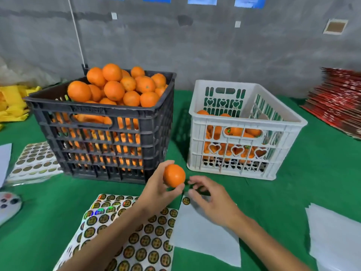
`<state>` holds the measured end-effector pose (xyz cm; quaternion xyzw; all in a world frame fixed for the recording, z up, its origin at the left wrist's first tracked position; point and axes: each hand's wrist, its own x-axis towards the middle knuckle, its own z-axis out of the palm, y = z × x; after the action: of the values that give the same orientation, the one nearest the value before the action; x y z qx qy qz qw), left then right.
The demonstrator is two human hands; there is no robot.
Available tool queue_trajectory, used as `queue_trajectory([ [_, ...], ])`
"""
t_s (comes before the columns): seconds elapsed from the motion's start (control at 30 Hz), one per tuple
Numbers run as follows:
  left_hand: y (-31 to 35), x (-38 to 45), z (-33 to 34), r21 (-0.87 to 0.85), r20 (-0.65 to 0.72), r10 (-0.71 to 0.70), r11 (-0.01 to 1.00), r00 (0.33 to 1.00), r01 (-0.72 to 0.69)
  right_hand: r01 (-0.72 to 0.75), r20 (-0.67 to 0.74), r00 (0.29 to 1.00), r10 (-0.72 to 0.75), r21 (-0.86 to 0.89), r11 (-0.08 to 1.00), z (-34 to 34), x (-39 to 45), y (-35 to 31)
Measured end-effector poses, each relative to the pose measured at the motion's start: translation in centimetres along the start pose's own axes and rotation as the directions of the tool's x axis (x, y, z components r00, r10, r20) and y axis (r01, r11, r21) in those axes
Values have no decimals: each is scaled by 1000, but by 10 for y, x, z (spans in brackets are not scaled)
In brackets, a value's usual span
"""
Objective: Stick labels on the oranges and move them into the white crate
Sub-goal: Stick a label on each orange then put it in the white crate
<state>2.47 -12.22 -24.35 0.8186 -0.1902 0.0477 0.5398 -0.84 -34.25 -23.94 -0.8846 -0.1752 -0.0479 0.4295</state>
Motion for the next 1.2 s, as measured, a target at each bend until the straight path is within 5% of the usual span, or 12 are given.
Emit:
queue_trajectory([
  [0.2,-13,-2,3,-237,-21,-109,966,994,101,165,271,961,-57,-395,904,9,-3,19],
  [0.4,-8,-5,1,-334,88,-105,934,991,128,180,149,981,-120,-497,849,10,-2,22],
  [0.93,-1,-11,-3,-65,271,-73,993,960,94,-143,11,990,142,60,988,8,6,28],
  [1.2,2,-13,-3,-26,283,-91,994,955,102,-9,14,1000,10,-71,997,9,1,26],
])
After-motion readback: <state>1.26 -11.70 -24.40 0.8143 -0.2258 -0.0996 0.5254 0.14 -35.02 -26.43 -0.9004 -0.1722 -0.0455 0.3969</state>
